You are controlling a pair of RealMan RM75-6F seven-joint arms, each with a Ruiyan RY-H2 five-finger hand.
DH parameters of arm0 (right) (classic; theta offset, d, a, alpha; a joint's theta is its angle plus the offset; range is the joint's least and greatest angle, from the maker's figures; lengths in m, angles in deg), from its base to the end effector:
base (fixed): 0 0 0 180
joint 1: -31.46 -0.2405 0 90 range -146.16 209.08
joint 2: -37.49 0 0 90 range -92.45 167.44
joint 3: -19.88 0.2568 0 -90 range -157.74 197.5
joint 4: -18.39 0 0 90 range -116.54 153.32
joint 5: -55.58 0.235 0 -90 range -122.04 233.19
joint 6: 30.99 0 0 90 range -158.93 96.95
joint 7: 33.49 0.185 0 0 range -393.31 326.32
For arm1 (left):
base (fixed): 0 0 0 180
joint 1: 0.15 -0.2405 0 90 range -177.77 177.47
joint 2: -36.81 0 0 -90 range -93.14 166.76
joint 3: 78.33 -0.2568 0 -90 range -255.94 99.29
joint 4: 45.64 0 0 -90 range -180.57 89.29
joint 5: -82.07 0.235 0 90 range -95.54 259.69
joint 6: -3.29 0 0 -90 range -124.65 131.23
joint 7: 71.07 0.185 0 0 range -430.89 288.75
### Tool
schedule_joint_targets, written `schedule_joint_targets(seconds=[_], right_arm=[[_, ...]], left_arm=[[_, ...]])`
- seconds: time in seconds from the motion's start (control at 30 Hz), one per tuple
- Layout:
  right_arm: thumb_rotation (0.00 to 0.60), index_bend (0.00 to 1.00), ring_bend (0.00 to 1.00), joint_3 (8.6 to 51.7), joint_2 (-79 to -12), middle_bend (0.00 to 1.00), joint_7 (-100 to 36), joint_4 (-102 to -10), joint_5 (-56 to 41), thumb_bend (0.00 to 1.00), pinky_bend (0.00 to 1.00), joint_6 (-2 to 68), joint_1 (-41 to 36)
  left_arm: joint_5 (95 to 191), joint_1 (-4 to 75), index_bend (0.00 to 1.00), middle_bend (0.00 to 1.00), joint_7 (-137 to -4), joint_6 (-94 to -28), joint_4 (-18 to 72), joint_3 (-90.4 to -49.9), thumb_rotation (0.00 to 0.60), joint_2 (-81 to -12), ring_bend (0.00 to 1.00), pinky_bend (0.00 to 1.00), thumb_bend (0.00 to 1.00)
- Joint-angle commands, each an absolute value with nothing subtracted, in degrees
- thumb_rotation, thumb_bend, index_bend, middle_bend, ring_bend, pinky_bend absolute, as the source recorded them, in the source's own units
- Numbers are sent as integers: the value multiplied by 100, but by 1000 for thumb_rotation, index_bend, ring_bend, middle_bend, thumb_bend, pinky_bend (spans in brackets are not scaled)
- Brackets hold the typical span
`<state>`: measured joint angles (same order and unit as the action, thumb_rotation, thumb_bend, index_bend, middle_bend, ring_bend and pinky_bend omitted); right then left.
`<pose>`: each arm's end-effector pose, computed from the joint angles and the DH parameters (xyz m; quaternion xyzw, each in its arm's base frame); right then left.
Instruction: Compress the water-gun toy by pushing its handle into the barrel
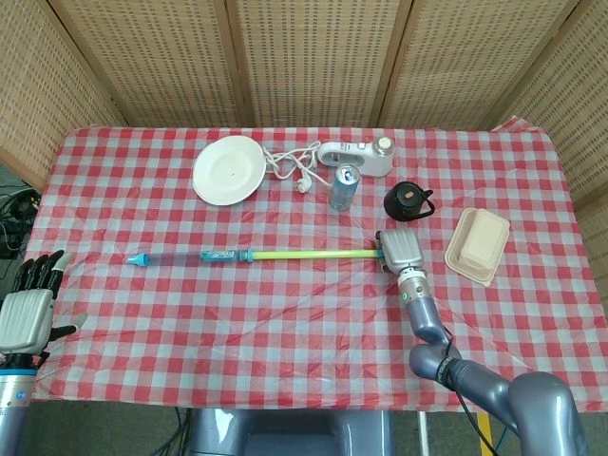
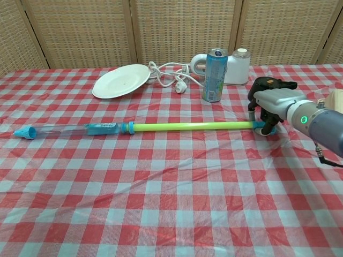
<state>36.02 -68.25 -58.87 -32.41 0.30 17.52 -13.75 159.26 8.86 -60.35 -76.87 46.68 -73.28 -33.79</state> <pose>-0.2107 -0.4572 -0.0866 0.6985 -0.3796 0.2739 0.5413 -0.3178 0.2535 0.0986 -0.5915 -0.3994 -0.3470 0.6084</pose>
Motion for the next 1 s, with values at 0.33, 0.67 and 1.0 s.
schedule_joint_targets(seconds=[0.33, 0.67, 1.0], right_arm=[[600, 787, 1000, 3756, -6131, 1000, -6016, -4592, 10, 549, 664, 2229, -1231], [600, 807, 1000, 3933, -5392, 1000, -6187, -5939, 507, 549, 664, 2295, -1144], [600, 811, 1000, 3926, -4922, 1000, -5888, -6429, 462, 543, 664, 2220, -1155]], left_arm=[[15931, 887, 0, 0, -6012, -7732, 4876, -7293, 600, -3241, 0, 0, 214], [15964, 1005, 0, 0, -5744, -7740, 5483, -7168, 600, -2888, 0, 0, 215], [15789, 1276, 0, 0, -5328, -7582, 5910, -6939, 600, -2679, 0, 0, 215]])
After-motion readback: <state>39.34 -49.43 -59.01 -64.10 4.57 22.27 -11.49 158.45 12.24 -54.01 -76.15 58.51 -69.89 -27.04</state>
